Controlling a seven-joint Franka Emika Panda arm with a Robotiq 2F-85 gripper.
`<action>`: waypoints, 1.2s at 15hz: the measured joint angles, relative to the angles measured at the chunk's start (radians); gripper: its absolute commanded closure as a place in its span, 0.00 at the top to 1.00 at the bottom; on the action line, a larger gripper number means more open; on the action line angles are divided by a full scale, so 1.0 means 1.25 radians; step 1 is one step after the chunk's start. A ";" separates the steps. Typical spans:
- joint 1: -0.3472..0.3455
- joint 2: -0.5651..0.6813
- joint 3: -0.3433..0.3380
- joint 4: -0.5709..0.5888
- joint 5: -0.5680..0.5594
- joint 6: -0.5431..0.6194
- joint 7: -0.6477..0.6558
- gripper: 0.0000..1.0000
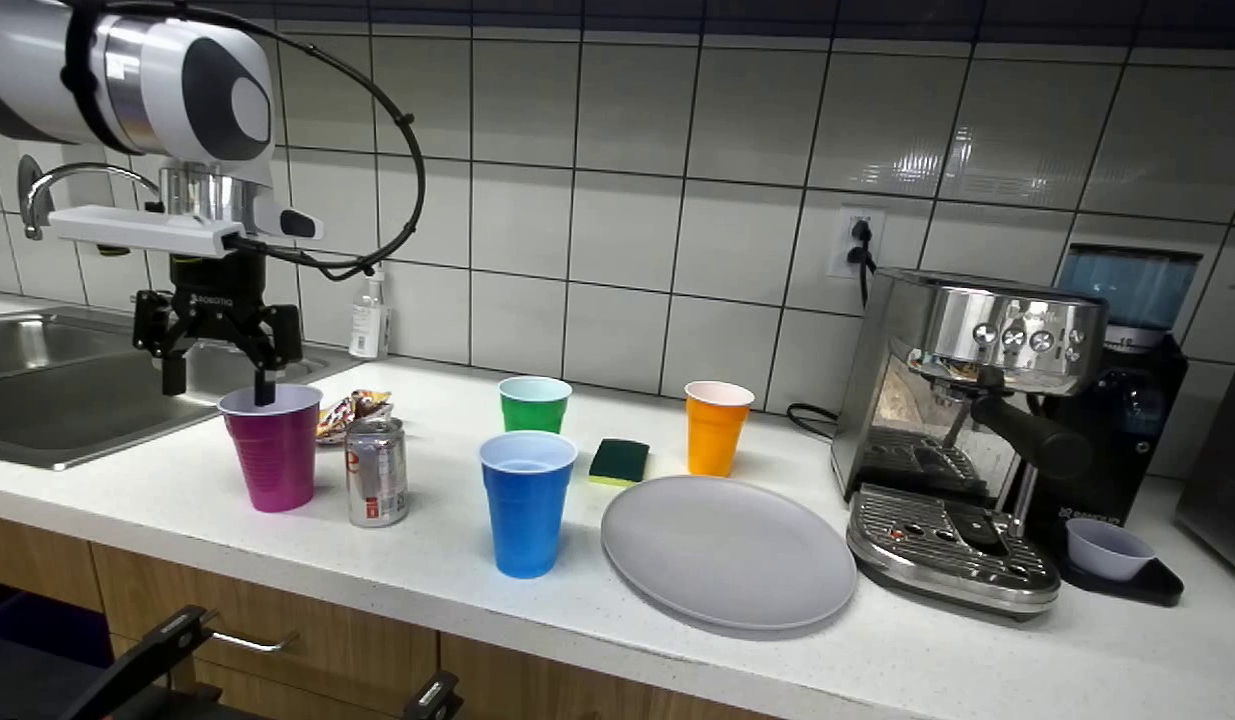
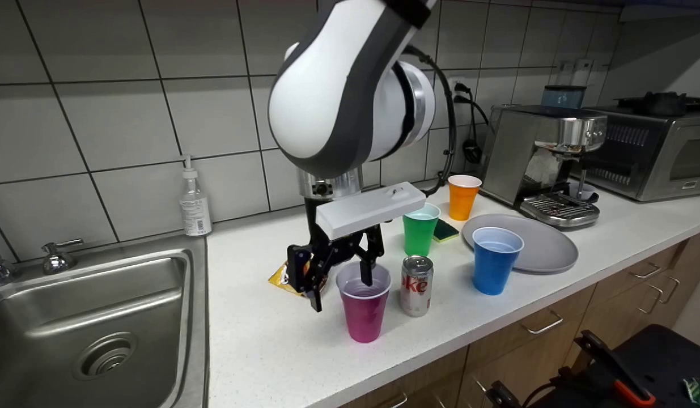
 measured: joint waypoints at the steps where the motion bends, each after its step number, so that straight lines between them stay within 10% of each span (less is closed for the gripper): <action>1: 0.000 0.005 -0.001 0.001 -0.004 0.004 0.000 0.72; 10: 0.000 0.009 -0.001 0.001 -0.027 0.015 0.001 0.03; 18: 0.003 0.007 -0.002 0.001 -0.046 0.018 0.003 0.01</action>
